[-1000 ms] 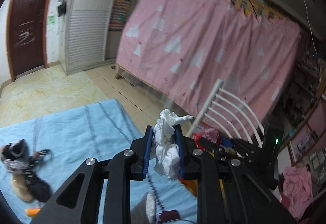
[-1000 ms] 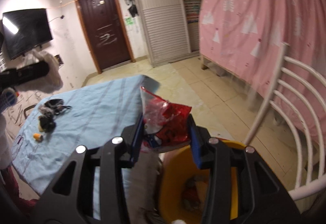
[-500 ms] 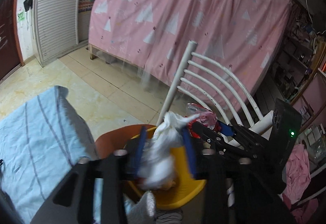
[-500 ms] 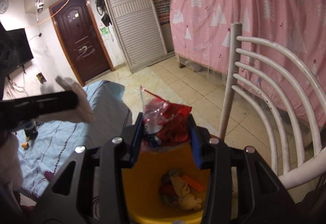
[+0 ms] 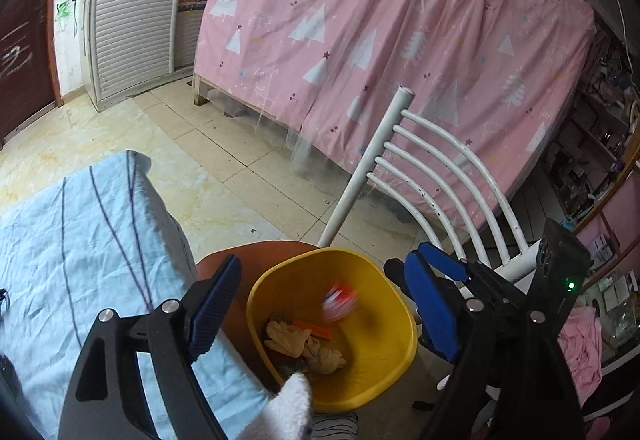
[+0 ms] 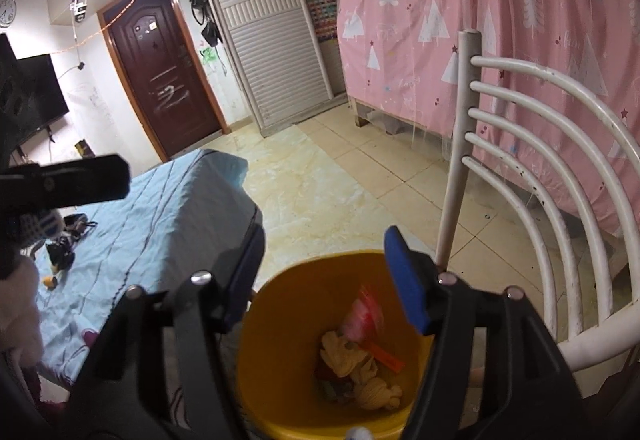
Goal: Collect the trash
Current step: 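Open both grippers to drop the tissue and red bag into the bucket, then move both open grippers back to the pile on the bed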
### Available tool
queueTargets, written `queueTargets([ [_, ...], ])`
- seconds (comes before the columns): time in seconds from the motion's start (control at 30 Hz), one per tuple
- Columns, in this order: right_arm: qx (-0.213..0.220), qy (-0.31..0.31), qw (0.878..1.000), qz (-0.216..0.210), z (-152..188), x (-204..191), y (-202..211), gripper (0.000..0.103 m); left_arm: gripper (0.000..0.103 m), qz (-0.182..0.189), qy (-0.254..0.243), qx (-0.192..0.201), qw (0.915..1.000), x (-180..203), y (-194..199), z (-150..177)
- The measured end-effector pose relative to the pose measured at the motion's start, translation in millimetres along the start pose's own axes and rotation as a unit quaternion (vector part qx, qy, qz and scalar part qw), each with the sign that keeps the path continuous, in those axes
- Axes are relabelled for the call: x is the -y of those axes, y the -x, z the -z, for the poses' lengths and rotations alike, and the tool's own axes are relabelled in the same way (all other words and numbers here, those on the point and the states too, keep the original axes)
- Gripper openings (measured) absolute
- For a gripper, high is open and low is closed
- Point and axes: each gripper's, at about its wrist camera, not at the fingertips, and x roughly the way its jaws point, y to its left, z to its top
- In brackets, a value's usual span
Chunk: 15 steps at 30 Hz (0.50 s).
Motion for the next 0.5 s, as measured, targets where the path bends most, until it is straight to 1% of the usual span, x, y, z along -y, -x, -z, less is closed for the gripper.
queueTargets([
  [0.13,-0.005,0.011,1.0,-0.009,-1.4,-15.4,-3.3,0.06,0.075,-0.006,0.005,0.02,0.9998,-10.4,21.0,1.2],
  [0.3,-0.011,0.036,0.999,-0.026,-2.0,-48.5,-7.6,0.06,0.075,-0.016,0.013,0.044,0.9988,-23.5,49.9,2.1],
  [0.5,-0.017,0.062,0.997,-0.048,-6.7,-89.4,-15.6,0.06,0.075,-0.031,0.032,0.057,0.9974,-49.3,73.9,6.8],
])
